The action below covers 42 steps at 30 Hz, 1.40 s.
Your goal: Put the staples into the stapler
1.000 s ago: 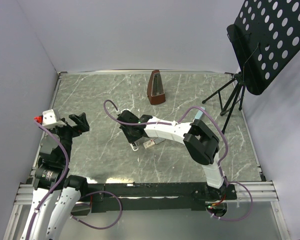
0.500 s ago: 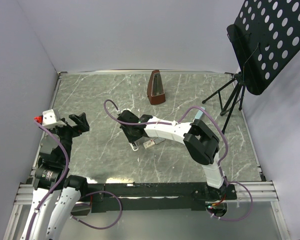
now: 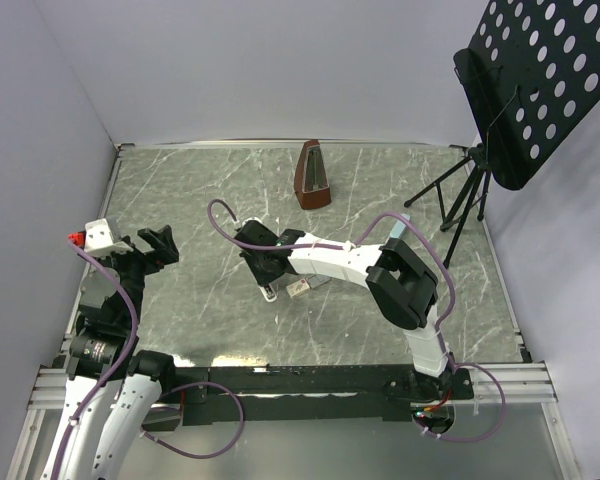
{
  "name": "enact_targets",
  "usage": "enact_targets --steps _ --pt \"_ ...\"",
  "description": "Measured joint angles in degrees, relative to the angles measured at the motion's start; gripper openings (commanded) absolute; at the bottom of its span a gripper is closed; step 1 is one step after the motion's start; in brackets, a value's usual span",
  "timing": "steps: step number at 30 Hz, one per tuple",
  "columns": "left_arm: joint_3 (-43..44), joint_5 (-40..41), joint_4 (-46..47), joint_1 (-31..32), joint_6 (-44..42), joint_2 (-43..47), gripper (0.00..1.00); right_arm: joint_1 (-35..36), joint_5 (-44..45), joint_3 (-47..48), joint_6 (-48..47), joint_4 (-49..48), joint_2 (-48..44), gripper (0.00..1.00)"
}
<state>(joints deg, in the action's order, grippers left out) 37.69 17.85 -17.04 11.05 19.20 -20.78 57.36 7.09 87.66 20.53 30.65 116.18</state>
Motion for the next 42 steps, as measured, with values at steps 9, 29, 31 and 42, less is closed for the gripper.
enact_targets --steps 9,29,31,42 --pt "0.0 0.0 0.02 0.0 0.0 0.0 1.0 -0.02 -0.04 0.11 0.0 0.09 0.07 0.13" --pt "0.0 -0.02 0.02 0.0 0.0 -0.07 0.99 -0.02 -0.04 0.48 -0.02 0.42 0.33 0.23" --pt "0.0 -0.02 0.02 0.0 0.0 -0.07 0.99 -0.02 -0.04 0.52 -0.02 0.44 0.33 0.24" --pt "0.0 -0.02 0.02 0.0 0.0 -0.09 0.99 -0.02 -0.04 0.52 0.0 0.42 0.33 0.26"
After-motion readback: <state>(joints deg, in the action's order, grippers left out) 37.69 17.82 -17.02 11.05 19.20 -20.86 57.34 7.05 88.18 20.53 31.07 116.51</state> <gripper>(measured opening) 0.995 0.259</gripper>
